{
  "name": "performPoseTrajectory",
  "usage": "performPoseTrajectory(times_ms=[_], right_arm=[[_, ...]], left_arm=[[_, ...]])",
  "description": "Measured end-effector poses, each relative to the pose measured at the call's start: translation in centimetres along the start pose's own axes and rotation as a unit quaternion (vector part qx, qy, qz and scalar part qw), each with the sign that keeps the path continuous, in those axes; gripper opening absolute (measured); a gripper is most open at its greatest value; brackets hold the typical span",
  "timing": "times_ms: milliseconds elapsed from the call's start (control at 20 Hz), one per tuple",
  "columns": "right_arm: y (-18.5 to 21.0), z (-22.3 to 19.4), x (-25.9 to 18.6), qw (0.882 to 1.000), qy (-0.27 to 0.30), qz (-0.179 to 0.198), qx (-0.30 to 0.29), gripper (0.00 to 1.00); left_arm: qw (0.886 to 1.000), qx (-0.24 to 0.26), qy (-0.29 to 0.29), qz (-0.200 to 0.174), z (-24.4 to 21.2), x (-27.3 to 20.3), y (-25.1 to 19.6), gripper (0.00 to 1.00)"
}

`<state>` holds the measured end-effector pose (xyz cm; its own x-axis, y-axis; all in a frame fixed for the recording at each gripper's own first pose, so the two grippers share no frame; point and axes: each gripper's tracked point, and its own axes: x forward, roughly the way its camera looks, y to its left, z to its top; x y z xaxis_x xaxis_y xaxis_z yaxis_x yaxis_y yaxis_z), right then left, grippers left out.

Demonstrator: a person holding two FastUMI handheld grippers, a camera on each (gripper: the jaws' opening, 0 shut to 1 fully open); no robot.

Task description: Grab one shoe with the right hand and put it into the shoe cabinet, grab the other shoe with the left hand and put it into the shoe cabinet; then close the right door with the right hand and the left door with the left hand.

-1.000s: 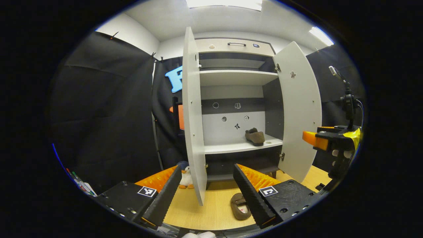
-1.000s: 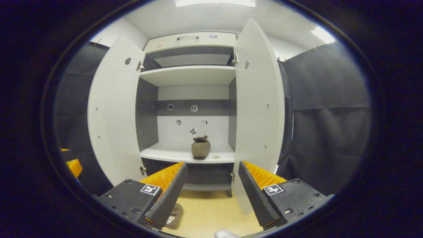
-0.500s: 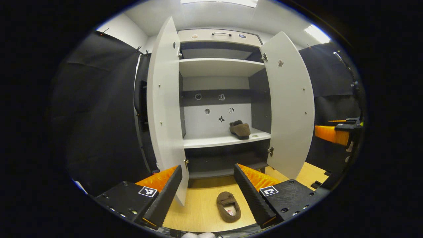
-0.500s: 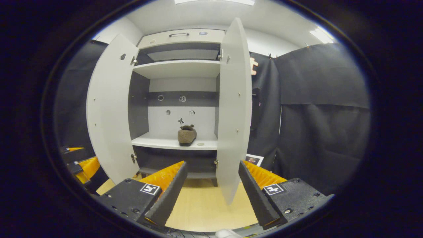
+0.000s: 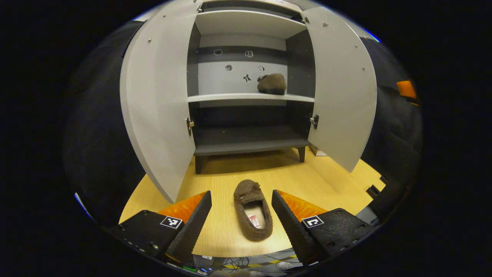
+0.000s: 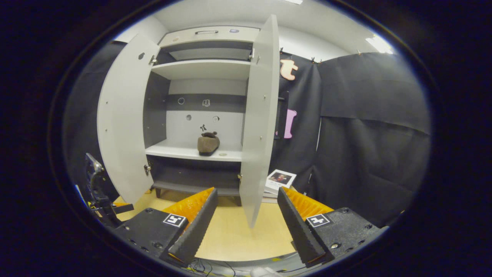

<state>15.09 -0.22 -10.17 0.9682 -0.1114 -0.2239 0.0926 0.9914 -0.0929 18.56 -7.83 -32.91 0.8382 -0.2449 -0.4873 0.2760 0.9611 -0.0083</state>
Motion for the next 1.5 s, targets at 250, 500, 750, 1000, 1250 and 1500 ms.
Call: performPoseTrajectory(times_ms=[250, 500, 750, 1000, 1250, 1500], right_arm=[[-0.7, -1.6, 0.3, 1.0, 0.028, -0.015, 0.001, 0.99], [-1.0, -2.5, 0.3, 0.999, 0.042, -0.025, -0.005, 0.99], [-1.7, -3.9, 0.6, 0.997, 0.066, -0.036, 0.001, 0.99], [-1.5, -4.0, 0.7, 0.997, 0.068, -0.036, 0.002, 0.99], [-1.1, -3.6, 0.9, 0.998, 0.063, -0.026, 0.004, 0.99], [-0.5, -2.7, 1.2, 0.998, 0.053, -0.016, 0.009, 0.99]], left_arm=[[0.998, 0.004, 0.062, -0.006, -5.2, 4.8, 0.0, 0.97], [0.995, 0.003, 0.1, 0.006, -8.5, 9.1, 1.4, 0.97], [0.991, -0.016, 0.132, -0.003, -10.5, 13.9, 2.0, 0.97], [0.99, -0.029, 0.132, -0.036, -10.0, 15.8, 0.2, 0.63], [0.991, -0.024, 0.132, -0.019, -9.4, 15.7, 0.9, 0.02], [0.994, 0.009, 0.109, -0.009, -5.8, 13.1, 1.3, 0.0]])
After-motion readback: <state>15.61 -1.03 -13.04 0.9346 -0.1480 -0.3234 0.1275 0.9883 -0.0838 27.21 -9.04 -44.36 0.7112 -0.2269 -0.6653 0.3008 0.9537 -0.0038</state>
